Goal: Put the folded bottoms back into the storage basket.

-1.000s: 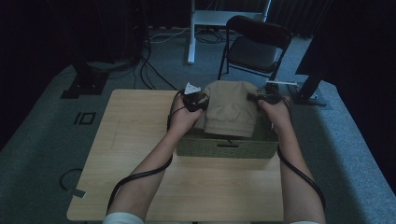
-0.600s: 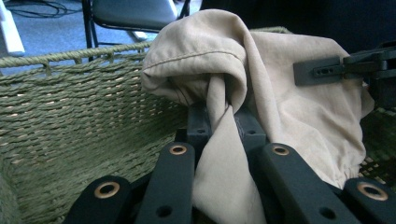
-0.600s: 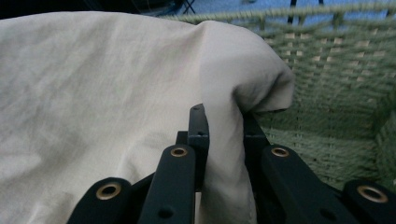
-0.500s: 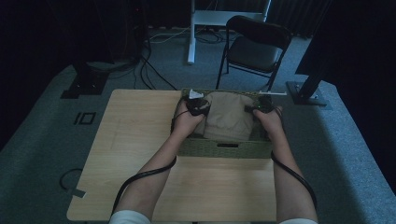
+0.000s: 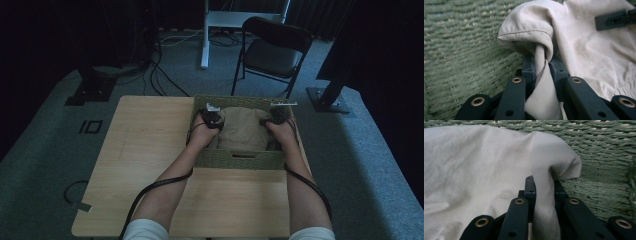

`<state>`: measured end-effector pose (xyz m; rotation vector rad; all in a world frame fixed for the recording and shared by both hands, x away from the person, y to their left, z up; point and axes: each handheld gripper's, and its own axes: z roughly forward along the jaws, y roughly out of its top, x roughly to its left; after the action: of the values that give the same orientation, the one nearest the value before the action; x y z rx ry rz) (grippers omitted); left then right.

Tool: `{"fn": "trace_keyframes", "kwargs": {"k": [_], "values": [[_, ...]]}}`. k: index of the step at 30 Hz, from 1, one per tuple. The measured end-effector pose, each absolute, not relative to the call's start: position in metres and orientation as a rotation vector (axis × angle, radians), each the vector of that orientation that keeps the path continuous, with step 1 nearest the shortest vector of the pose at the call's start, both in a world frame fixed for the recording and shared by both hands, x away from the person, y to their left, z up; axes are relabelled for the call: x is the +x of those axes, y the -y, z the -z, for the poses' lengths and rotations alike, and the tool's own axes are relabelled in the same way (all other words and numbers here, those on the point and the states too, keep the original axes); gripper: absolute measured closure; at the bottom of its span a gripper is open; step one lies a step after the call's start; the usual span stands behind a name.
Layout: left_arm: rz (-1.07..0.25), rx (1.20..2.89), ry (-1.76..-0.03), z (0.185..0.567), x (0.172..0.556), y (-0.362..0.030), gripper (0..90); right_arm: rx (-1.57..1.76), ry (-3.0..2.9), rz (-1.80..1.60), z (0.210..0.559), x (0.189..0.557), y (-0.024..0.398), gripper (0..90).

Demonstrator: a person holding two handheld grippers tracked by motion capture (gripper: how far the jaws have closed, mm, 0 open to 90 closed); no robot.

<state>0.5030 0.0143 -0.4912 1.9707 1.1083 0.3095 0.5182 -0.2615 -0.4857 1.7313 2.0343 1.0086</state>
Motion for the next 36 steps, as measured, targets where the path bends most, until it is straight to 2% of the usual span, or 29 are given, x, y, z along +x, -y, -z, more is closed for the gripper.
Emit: {"fn": "trace_keyframes", "kwargs": {"k": [5, 10, 11, 13, 16, 20, 21, 22, 24, 25, 28, 30, 34, 36], "values": [[-0.322, 1.975, -1.150, 0.497, 0.506, -0.014, 74.1, 1.717, -2.046, -0.914, 0.493, 0.524, 0.256, 79.0], [-0.325, 2.001, -1.169, 0.499, 0.507, -0.014, 67.2, 1.702, -2.040, -0.856, 0.498, 0.526, 0.253, 73.7], [-0.326, 2.006, -1.170, 0.500, 0.507, -0.013, 64.4, 1.708, -2.031, -0.824, 0.501, 0.526, 0.253, 68.1], [-0.314, 2.004, -1.183, 0.502, 0.507, -0.014, 64.3, 1.722, -2.027, -0.815, 0.502, 0.526, 0.253, 66.6], [-0.324, 2.010, -1.207, 0.505, 0.507, -0.016, 59.3, 1.752, -2.030, -0.782, 0.507, 0.524, 0.255, 56.0], [-0.347, 2.013, -1.228, 0.506, 0.507, -0.015, 46.4, 1.718, -2.051, -0.791, 0.510, 0.523, 0.259, 48.1], [-0.354, 2.005, -1.238, 0.506, 0.507, -0.014, 45.2, 1.713, -2.044, -0.816, 0.510, 0.523, 0.259, 40.6], [-0.360, 1.999, -1.247, 0.505, 0.508, -0.014, 45.2, 1.713, -2.044, -0.816, 0.510, 0.523, 0.259, 40.6], [-0.386, 1.981, -1.269, 0.501, 0.508, -0.014, 37.9, 1.702, -2.023, -0.841, 0.509, 0.522, 0.260, 34.5], [-0.397, 1.989, -1.263, 0.499, 0.508, -0.014, 37.9, 1.685, -2.014, -0.842, 0.508, 0.522, 0.261, 32.5], [-0.395, 1.975, -1.223, 0.491, 0.509, -0.015, 29.8, 1.671, -1.982, -0.961, 0.502, 0.522, 0.262, 17.8], [-0.410, 1.987, -1.195, 0.486, 0.509, -0.015, 29.2, 1.670, -1.989, -0.966, 0.501, 0.522, 0.262, 17.8], [-0.388, 2.001, -1.177, 0.479, 0.507, -0.013, 19.4, 1.637, -1.999, -0.944, 0.491, 0.520, 0.261, 17.8], [-0.385, 2.011, -1.159, 0.472, 0.505, -0.013, 19.5, 1.606, -1.988, -0.953, 0.479, 0.519, 0.259, 15.7]]}}
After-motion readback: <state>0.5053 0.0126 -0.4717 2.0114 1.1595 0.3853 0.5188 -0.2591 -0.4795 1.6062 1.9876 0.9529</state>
